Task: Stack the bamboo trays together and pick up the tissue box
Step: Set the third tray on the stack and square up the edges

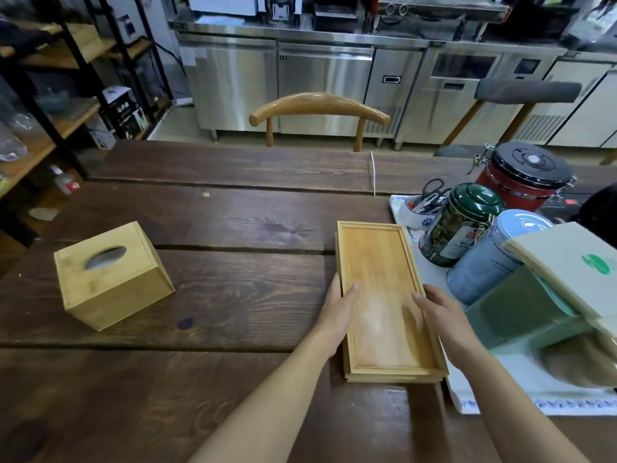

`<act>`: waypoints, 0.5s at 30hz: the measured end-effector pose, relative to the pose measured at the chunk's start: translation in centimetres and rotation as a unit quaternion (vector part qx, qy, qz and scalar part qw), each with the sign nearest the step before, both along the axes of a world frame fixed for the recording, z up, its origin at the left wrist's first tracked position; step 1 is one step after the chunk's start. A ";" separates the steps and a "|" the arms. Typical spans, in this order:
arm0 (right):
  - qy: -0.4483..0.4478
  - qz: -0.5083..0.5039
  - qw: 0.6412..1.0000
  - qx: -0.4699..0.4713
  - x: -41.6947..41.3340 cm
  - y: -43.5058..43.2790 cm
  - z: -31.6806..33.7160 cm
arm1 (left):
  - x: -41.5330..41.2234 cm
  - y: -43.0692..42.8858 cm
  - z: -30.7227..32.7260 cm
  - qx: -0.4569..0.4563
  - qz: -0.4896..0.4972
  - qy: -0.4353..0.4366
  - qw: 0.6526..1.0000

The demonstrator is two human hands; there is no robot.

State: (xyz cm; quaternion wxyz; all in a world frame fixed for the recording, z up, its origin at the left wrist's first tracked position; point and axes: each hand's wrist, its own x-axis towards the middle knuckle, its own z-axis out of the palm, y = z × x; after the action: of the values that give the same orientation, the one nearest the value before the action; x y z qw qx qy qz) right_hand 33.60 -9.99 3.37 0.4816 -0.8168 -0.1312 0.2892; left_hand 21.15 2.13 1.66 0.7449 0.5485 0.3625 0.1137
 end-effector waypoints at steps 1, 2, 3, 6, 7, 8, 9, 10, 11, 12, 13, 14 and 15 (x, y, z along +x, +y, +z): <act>0.006 0.006 1.000 0.005 0.4 0.4 0.1 | 0.4 0.3 -0.1 -0.002 0.003 -0.002 1.000; 0.013 0.011 1.000 0.012 0.8 0.8 0.1 | 0.8 0.6 -0.1 -0.005 0.007 -0.002 1.000; 0.022 0.014 0.999 0.018 1.2 1.1 0.1 | 1.3 1.0 -0.2 -0.010 0.013 -0.002 1.000; 0.060 0.011 0.997 0.049 2.4 2.1 0.2 | 2.5 2.0 -0.3 -0.018 0.026 -0.008 0.999; 0.074 0.008 0.995 0.059 2.9 2.4 0.2 | 2.7 2.4 -0.4 -0.021 0.028 -0.012 0.999; 0.085 0.005 0.994 0.067 3.3 2.7 0.1 | 2.9 2.7 -0.5 -0.026 0.029 -0.015 0.999; 0.094 0.004 0.993 0.072 3.6 2.8 0.0 | 3.1 2.9 -0.6 -0.032 0.030 -0.019 0.999; 0.101 0.005 0.992 0.078 3.8 3.0 0.0 | 3.3 3.1 -0.8 -0.039 0.032 -0.025 0.998; 0.105 0.009 0.991 0.082 3.8 3.1 0.0 | 3.5 3.1 -0.9 -0.043 0.037 -0.030 0.998; 0.104 0.013 0.991 0.084 3.8 3.2 -0.1 | 3.6 3.1 -1.1 -0.044 0.042 -0.034 0.998; 0.098 0.017 0.992 0.082 3.7 3.2 -0.1 | 3.7 3.0 -1.2 -0.042 0.048 -0.036 0.997; 0.090 0.021 0.992 0.080 3.7 3.2 -0.2 | 3.8 2.8 -1.4 -0.039 0.053 -0.037 0.997; 0.085 0.025 0.993 0.080 3.7 3.2 -0.2 | 3.9 2.7 -1.5 -0.037 0.057 -0.039 0.997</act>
State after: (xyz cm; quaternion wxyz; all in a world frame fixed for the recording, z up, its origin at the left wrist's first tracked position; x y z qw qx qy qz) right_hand 37.33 -6.82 3.19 0.5475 -0.7448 -0.1327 0.3577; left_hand 25.03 4.87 0.17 0.7709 0.4940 0.3673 0.1635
